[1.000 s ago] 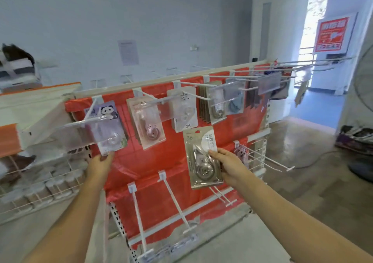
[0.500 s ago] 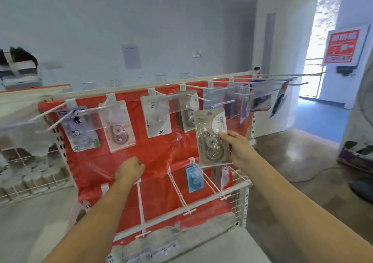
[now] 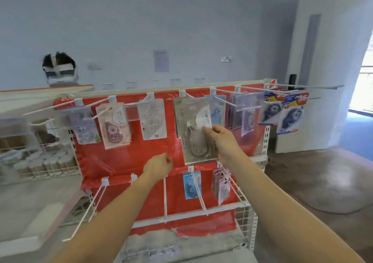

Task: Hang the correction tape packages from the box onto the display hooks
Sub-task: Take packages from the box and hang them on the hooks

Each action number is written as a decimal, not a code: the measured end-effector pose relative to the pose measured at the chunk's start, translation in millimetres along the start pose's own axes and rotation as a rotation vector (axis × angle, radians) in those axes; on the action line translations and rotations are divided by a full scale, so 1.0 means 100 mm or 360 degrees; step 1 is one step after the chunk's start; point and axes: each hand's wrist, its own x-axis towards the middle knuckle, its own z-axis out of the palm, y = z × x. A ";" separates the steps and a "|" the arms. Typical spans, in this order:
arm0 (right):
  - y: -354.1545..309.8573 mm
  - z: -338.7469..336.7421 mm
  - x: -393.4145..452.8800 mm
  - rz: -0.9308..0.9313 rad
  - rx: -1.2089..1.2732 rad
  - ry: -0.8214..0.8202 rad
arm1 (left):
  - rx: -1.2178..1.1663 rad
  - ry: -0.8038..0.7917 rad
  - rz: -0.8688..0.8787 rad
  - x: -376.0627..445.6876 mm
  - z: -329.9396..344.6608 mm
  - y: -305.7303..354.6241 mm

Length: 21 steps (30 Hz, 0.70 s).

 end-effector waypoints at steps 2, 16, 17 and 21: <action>0.00 0.03 0.02 -0.0046 -0.0060 0.0032 | -0.0009 -0.0038 -0.0013 -0.08 0.08 0.03; 0.10 -0.13 0.04 -0.0124 0.0071 0.0018 | 0.0066 -0.0122 -0.0095 -0.22 0.21 -0.01; 0.09 -0.12 0.04 -0.0139 0.0042 0.0025 | 0.0067 -0.0127 -0.0098 -0.24 0.22 -0.02; 0.09 -0.09 0.10 -0.0130 -0.0027 0.0067 | 0.0089 -0.0154 -0.0086 -0.29 0.24 -0.02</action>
